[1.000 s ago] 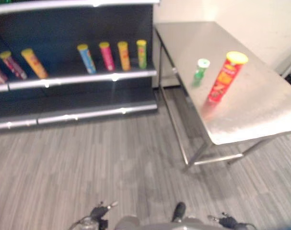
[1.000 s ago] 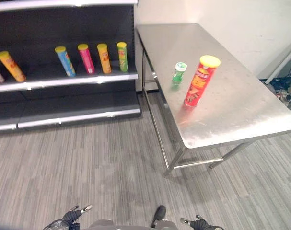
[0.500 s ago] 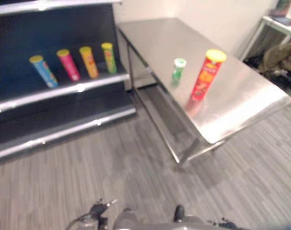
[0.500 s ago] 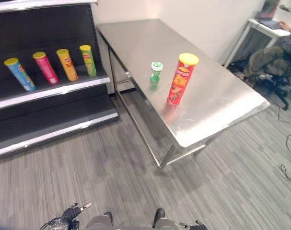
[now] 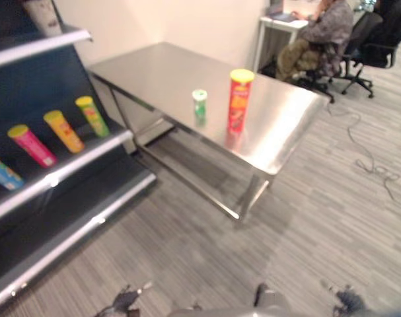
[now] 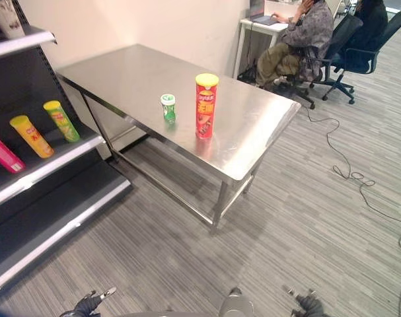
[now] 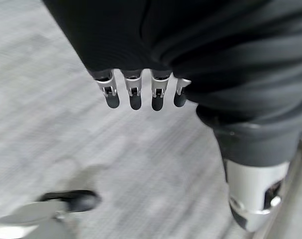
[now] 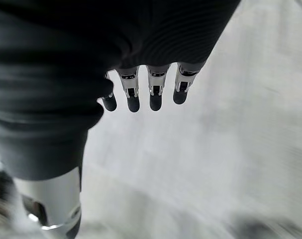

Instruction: Put the goods on the table back onto the shelves and tidy them up.

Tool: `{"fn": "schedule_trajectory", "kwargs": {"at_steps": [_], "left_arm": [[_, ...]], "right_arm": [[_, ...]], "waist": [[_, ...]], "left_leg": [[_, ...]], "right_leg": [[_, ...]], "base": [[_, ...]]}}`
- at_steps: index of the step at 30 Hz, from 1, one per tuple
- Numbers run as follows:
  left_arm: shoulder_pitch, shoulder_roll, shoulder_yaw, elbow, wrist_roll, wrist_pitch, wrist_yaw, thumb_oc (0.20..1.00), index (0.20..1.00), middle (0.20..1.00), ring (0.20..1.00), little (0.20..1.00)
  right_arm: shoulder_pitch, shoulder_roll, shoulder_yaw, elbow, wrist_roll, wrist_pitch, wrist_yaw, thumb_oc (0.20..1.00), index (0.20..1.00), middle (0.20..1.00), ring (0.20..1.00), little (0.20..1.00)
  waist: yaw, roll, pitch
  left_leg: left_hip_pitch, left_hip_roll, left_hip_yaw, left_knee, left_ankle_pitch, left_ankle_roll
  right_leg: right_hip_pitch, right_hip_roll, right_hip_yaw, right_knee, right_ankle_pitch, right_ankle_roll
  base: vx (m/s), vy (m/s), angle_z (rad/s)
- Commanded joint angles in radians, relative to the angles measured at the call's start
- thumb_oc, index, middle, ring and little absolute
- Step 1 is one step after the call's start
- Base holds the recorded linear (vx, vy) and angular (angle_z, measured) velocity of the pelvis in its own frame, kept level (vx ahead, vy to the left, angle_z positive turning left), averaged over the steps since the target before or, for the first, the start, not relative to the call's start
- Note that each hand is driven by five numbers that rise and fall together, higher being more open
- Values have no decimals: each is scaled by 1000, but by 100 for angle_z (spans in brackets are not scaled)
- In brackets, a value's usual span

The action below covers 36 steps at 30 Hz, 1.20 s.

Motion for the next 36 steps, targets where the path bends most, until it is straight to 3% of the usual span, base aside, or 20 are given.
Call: {"fn": "schedule_trajectory", "kwargs": {"at_steps": [1,7,11,16,20,22,23,24,26,28,29,32,34,36], "left_arm": [[-23,8,19,-16,44,-21,-1,1000,1000,1000,1000,1000],[9,3,17,-36,69,-26,-21,1000,1000,1000,1000,1000],[24,4,5,-49,72,-31,-35,1000,1000,1000,1000,1000],[42,9,-13,-74,57,-34,-44,1000,1000,1000,1000,1000],[51,18,-58,-107,4,-45,-34,1000,1000,1000,1000,1000],[54,19,-68,-122,-17,-50,-29,1000,1000,1000,1000,1000],[54,16,-72,-136,-27,-50,-26,1000,1000,1000,1000,1000],[54,15,-71,-136,-27,-50,-26,1000,1000,1000,1000,1000],[54,7,-67,-136,-31,-43,-27,1000,1000,1000,1000,1000],[63,0,-62,-116,-5,-35,-32,1000,1000,1000,1000,1000],[64,0,-62,-116,-5,-35,-32,1000,1000,1000,1000,1000],[64,10,-47,-113,7,-29,-33,1000,1000,1000,1000,1000],[70,7,-38,-117,2,-28,-33,1000,1000,1000,1000,1000],[64,12,-38,-117,12,-24,-33,1000,1000,1000,1000,1000]], "right_arm": [[-74,-145,-62,-135,17,-94,-38,1000,1000,1000,1000,1000],[-116,-358,-155,-492,10,-161,24,1000,1000,1000,1000,1000],[-184,-449,-125,-575,50,-192,76,1000,1000,1000,1000,1000],[-334,-565,41,-522,49,-182,124,1000,1000,1000,1000,1000],[-598,-678,306,-368,65,-175,150,1000,1000,1000,1000,1000],[-669,-686,364,-320,76,-172,144,1000,1000,1000,1000,1000],[-707,-696,383,-295,79,-173,130,1000,1000,1000,1000,1000],[-710,-697,386,-294,79,-173,130,1000,1000,1000,1000,1000],[-714,-704,374,-285,69,-164,119,1000,1000,1000,1000,1000],[-703,-701,353,-290,55,-158,116,1000,1000,1000,1000,1000],[-700,-701,351,-291,55,-158,115,1000,1000,1000,1000,1000],[-695,-709,319,-297,53,-158,102,1000,1000,1000,1000,1000],[-673,-684,303,-308,41,-159,95,1000,1000,1000,1000,1000],[-655,-662,285,-314,30,-155,99,1000,1000,1000,1000,1000]], "waist": [[36,9,27],[67,-18,-6],[90,-31,-31],[119,-37,-38],[158,-40,-27],[164,-44,-10],[170,-52,13],[166,-51,12],[166,-52,23],[173,-49,12],[176,-50,13],[185,-47,4],[193,-39,-7],[183,-39,-16]], "left_leg": [[-31,27,-41,-34,6,-96],[-33,53,-48,-33,-1,-122],[-28,75,-57,-36,3,-141],[-31,103,-70,-36,11,-165],[-54,142,-101,-36,42,-203],[-93,149,-104,31,35,-211],[-156,134,-89,144,25,-220],[-163,133,-92,153,21,-220],[-199,130,-35,195,27,-214],[-234,96,28,143,46,-177],[-231,96,30,143,43,-177],[-301,93,145,124,93,-170],[-243,71,140,62,84,-146],[-196,52,132,21,75,-123]], "right_leg": [[16,-39,4,33,21,31],[68,-19,-14,-33,14,33],[103,-4,-33,-71,8,29],[122,15,-55,-91,-8,18],[134,45,-88,-97,-38,-3],[143,49,-105,-97,-50,-14],[155,40,-131,-97,-60,-24],[154,40,-133,-97,-60,-24],[168,34,-159,-97,-69,-26],[169,38,-169,-97,-61,-19],[171,38,-166,-97,-62,-19],[171,48,-172,-97,-79,-19],[182,54,-187,-89,-78,-12],[162,27,-195,23,-94,-9]], "base": [[78,-89,43],[50,-105,3],[55,-108,14],[15,-113,16],[-6,-182,24],[-38,-154,38],[-55,-88,32],[-47,-48,49],[2,1,67],[77,28,47],[80,39,26],[57,67,5],[105,139,-19],[137,150,-21]]}}
